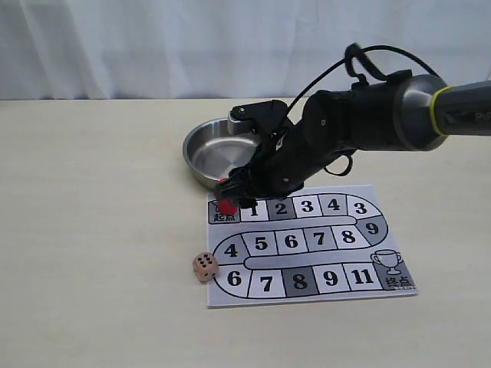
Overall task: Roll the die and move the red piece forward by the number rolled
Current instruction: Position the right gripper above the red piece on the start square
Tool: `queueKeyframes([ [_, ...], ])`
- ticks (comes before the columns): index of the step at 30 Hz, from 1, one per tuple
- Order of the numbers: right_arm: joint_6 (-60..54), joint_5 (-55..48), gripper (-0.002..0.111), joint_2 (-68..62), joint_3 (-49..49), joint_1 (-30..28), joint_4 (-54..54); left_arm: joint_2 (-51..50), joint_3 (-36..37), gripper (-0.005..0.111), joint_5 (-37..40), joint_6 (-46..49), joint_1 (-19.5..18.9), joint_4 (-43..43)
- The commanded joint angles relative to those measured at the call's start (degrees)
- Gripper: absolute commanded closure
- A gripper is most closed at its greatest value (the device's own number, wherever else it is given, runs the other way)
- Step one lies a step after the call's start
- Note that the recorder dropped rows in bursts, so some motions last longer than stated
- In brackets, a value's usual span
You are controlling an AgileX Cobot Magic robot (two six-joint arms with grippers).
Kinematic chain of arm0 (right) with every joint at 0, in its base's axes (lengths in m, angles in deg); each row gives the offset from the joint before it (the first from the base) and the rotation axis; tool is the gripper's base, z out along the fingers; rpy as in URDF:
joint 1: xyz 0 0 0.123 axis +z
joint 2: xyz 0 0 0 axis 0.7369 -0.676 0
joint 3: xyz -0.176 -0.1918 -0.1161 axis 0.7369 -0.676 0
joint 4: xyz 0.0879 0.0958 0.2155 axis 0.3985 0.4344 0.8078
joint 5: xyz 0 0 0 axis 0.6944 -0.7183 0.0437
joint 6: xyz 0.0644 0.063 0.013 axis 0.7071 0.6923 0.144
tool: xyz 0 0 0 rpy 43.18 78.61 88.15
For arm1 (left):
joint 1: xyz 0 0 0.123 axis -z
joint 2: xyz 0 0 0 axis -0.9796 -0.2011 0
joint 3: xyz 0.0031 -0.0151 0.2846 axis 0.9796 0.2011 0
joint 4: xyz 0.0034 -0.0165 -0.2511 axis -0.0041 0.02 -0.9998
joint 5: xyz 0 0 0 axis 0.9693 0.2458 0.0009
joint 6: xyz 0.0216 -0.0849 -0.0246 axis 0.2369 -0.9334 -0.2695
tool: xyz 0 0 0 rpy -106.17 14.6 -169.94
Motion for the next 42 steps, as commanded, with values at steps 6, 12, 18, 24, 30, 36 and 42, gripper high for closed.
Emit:
queueKeyframes([
  [6,-4.09,18.5,0.048,-4.39,0.25,3.45,3.09,0.02,0.11,0.107,-0.02,-0.34,0.43,-0.02],
  [12,-3.96,24.36,0.048,-7.78,0.25,3.45,3.92,0.02,0.11,0.107,-0.02,-0.34,0.43,-0.02],
  [18,-3.96,25.03,0.049,-8.38,0.25,3.35,3.92,0.02,0.11,0.107,-0.02,-0.34,0.43,-0.02],
  [24,-3.96,24.31,0.049,-8.74,0.25,3.35,3.92,0.02,0.11,0.107,0.01,-0.34,0.43,-0.13],
  [30,-3.96,22.64,0.049,-8.95,0.25,3.35,3.92,0.02,0.11,0.107,0.01,-0.34,0.43,-0.13],
  [36,-3.96,24.22,0.049,-8.95,0.25,3.35,3.92,0.02,0.11,0.107,0.01,-0.34,0.43,-0.13],
  [42,-3.96,25.55,0.049,-8.84,0.36,3.25,3.92,0.02,0.11,0.107,0.01,-0.34,0.43,-0.13],
])
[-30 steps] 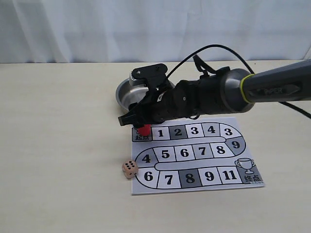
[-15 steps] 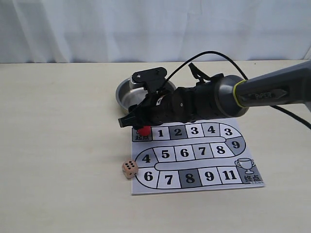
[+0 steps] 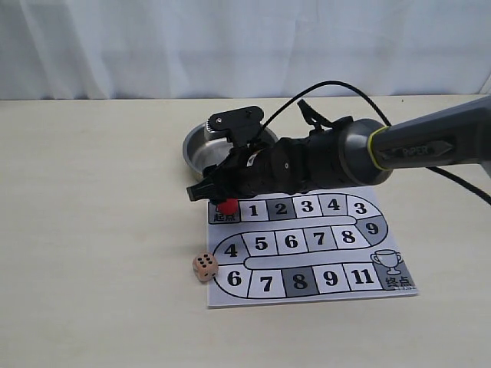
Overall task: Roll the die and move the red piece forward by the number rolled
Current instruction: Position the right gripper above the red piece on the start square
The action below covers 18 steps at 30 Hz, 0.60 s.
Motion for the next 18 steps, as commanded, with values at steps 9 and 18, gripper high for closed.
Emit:
queueKeyframes([
  [9,1.75,-7.18,0.049,4.48,0.28,-0.22,1.89,0.02,0.11,0.107,-0.12,-0.34,0.43,-0.02],
  [18,14.44,-15.34,0.049,4.58,0.71,-2.02,1.77,0.02,0.11,0.107,-0.12,-0.34,0.43,-0.02],
])
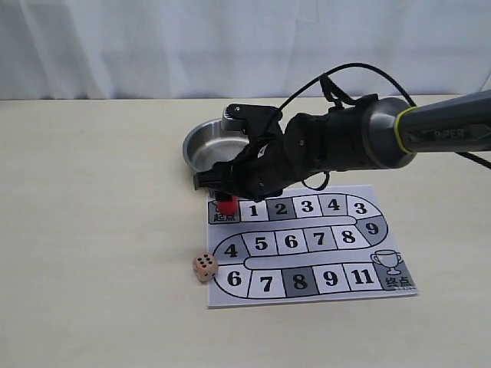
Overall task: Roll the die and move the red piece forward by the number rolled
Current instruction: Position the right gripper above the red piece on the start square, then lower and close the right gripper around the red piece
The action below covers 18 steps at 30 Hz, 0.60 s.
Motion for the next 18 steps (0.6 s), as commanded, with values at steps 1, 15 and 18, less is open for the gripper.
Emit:
queueKeyframes([
  [1,3.05,-3.86,0.049,0.53,1.59,-0.5,-0.11,0.02,0.11,0.107,-0.24,-0.34,0.43,-0.02],
  [15,22.81,-25.67,0.049,-5.82,16.98,-0.5,-18.46,0.02,0.11,0.107,-0.24,-0.34,0.43,-0.18],
  [18,22.81,-24.92,0.049,-6.09,17.96,-0.5,-18.17,0.02,0.11,0.107,-0.24,-0.34,0.43,-0.18],
])
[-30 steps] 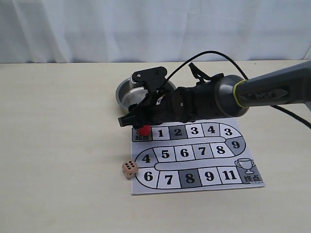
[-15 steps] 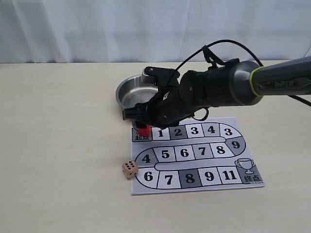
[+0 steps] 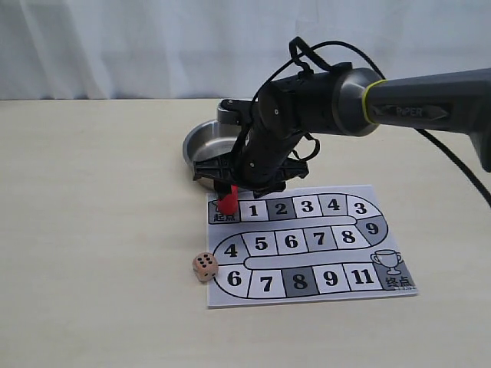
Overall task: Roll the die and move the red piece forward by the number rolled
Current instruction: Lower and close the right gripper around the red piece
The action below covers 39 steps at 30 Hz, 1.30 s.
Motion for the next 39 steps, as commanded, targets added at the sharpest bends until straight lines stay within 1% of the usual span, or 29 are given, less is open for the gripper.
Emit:
queueKeyframes([
  [1,1.42,-0.31,0.049,-0.27,1.81,-0.36,-1.03,0.02,0.11,0.107,-0.34,-0.34,0.43,-0.18],
  [18,1.42,1.43,0.049,-2.04,2.01,0.29,0.34,0.02,0.11,0.107,-0.34,-0.34,0.43,-0.18],
  [30,1.42,5.74,0.049,-2.73,2.01,1.18,0.84,0.02,0.11,0.107,-0.34,-0.34,0.43,-0.01],
  [39,1.52,5.79,0.049,-2.84,2.01,1.16,-1.84,0.02,0.11,0.107,-0.34,-0.34,0.43,-0.01],
])
